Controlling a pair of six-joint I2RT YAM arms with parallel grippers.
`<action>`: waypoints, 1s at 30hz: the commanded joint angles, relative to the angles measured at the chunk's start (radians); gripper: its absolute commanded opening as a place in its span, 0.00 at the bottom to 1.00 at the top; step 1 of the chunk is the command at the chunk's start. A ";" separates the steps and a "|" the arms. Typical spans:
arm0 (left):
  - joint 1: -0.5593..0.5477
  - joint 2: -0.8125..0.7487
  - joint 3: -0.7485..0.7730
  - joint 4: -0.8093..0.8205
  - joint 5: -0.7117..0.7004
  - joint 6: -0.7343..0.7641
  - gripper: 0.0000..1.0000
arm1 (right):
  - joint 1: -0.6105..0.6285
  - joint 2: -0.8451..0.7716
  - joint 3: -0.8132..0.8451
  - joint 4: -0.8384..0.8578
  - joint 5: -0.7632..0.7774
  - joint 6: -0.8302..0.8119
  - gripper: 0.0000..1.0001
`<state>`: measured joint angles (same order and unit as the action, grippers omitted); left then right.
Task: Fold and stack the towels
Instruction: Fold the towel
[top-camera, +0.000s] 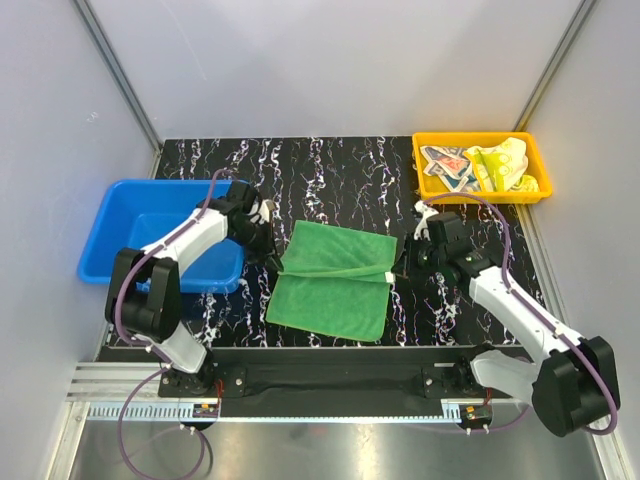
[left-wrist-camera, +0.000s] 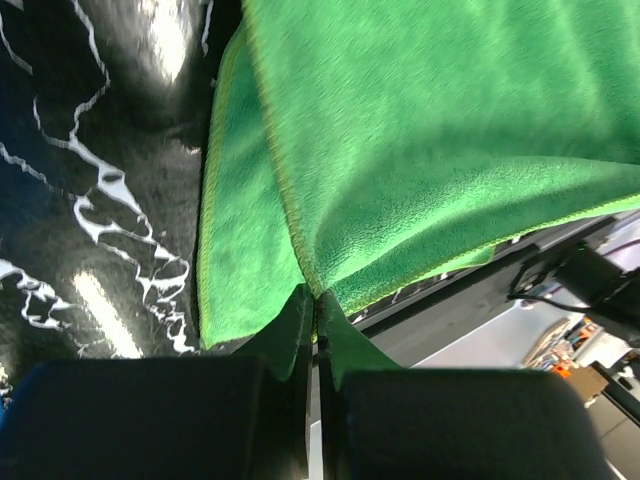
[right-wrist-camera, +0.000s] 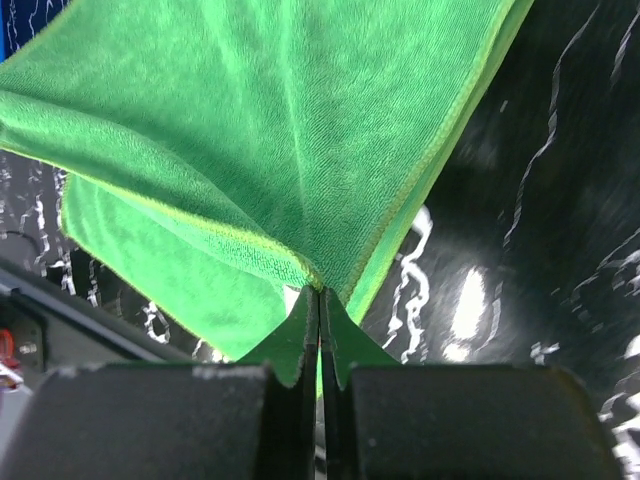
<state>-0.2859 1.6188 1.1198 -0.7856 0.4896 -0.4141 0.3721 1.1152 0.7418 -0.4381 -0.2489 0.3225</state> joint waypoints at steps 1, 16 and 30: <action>-0.012 -0.065 -0.032 0.011 -0.059 0.020 0.00 | 0.022 -0.031 -0.042 -0.004 -0.013 0.105 0.00; -0.096 -0.060 -0.158 0.040 -0.181 0.011 0.02 | 0.110 0.000 -0.162 -0.059 -0.099 0.248 0.18; -0.139 -0.128 0.061 -0.086 -0.281 0.008 0.43 | 0.110 0.084 -0.027 0.001 0.241 0.305 0.35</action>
<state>-0.4183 1.5467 1.0878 -0.8631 0.2493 -0.4149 0.4751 1.1313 0.6476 -0.5255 -0.1566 0.6079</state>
